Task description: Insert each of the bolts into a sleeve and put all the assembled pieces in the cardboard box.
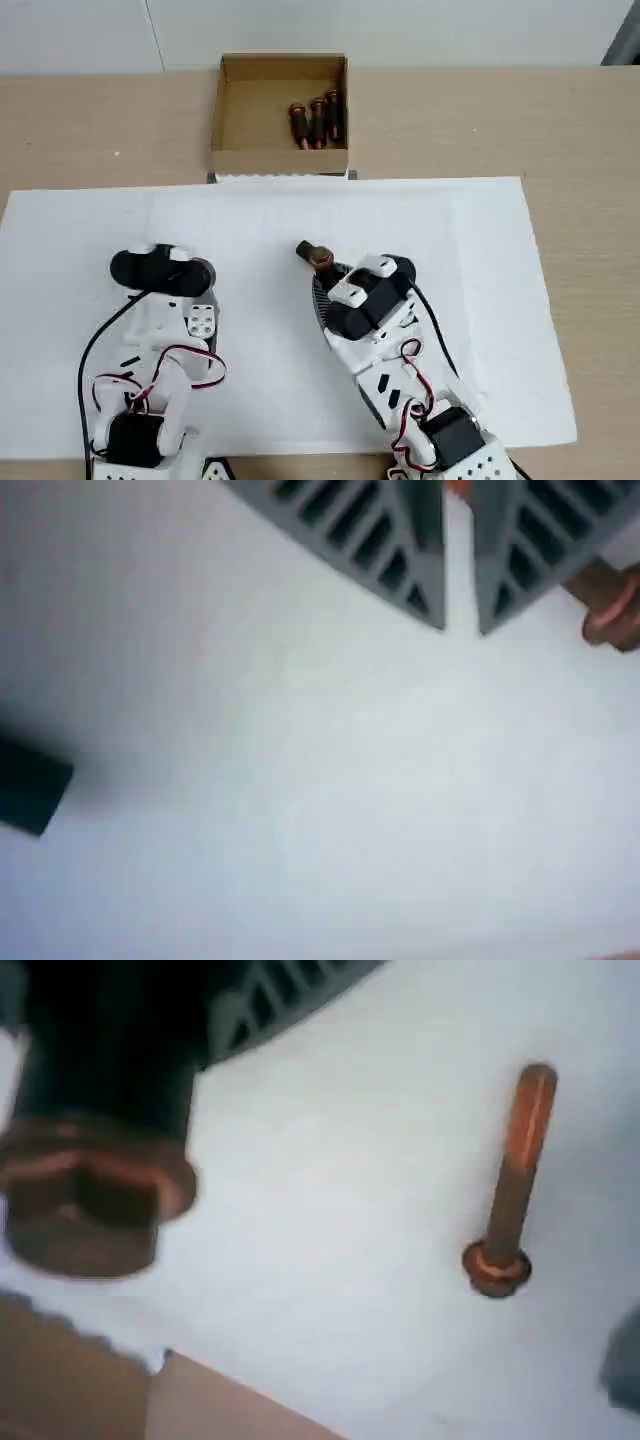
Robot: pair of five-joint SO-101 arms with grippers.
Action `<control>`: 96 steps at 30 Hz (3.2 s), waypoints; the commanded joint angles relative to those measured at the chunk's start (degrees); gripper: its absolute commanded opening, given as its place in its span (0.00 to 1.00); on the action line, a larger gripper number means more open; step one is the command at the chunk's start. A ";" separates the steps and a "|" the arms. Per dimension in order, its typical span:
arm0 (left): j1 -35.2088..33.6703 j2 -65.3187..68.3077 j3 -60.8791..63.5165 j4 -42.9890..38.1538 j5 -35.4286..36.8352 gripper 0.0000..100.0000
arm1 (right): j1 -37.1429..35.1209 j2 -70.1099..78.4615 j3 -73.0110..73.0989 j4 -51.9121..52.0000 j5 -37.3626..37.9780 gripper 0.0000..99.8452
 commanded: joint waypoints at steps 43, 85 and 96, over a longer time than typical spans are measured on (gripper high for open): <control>-0.35 -0.53 6.55 0.35 -0.70 0.00 | 9.80 136.13 -117.01 -15.96 21.01 0.00; -0.18 -0.53 6.55 0.35 -0.70 0.00 | 8.40 116.53 -117.19 48.40 25.23 0.01; 0.00 -0.53 6.55 0.35 -0.70 0.00 | 7.87 122.51 -117.01 57.63 23.38 0.04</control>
